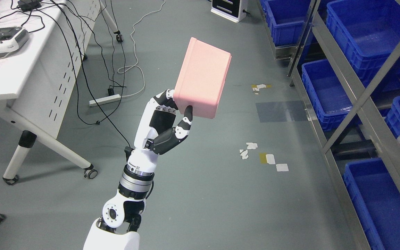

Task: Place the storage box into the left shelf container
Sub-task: 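Hold the pink box aloft in the left hand while turning toward the shelf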

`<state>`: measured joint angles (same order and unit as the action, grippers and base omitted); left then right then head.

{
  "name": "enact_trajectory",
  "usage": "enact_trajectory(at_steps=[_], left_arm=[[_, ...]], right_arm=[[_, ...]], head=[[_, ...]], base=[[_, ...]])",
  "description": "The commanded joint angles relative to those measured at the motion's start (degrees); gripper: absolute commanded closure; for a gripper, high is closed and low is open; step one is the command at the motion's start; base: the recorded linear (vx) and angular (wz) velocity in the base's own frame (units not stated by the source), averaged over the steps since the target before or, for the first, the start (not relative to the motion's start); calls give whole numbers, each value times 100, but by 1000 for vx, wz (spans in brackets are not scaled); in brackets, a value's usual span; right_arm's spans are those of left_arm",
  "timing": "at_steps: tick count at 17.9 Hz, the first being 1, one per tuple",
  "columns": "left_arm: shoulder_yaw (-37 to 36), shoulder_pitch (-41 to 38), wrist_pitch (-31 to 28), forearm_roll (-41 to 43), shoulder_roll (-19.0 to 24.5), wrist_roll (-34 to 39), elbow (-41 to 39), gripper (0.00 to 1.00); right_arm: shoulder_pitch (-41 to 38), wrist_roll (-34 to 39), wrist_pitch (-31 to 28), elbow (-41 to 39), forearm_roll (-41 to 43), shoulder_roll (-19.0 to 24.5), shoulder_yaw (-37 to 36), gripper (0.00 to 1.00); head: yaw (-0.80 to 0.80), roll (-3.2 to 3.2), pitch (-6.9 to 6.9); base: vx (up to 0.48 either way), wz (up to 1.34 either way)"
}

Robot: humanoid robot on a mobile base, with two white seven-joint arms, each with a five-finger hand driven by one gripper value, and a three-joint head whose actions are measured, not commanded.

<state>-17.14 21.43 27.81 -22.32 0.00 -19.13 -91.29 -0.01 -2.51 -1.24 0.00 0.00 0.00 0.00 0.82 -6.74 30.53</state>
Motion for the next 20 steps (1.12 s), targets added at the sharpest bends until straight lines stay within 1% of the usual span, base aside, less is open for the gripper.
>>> enact_trajectory(at_steps=[1, 8, 20], left_arm=[[61, -7, -4, 0, 100, -3, -30, 97], [106, -112, -4, 0, 100, -3, -21, 97], [79, -200, 5, 0, 100, -3, -21, 97]], right_arm=[[-52, 5, 1, -100, -9, -100, -26, 0], [-52, 5, 1, -100, -9, -100, -26, 0], [-52, 5, 1, -100, -9, -100, -26, 0]], head=[[0, 0, 0], [0, 0, 0], [0, 0, 0]], base=[[247, 38], [311, -75], [363, 28]])
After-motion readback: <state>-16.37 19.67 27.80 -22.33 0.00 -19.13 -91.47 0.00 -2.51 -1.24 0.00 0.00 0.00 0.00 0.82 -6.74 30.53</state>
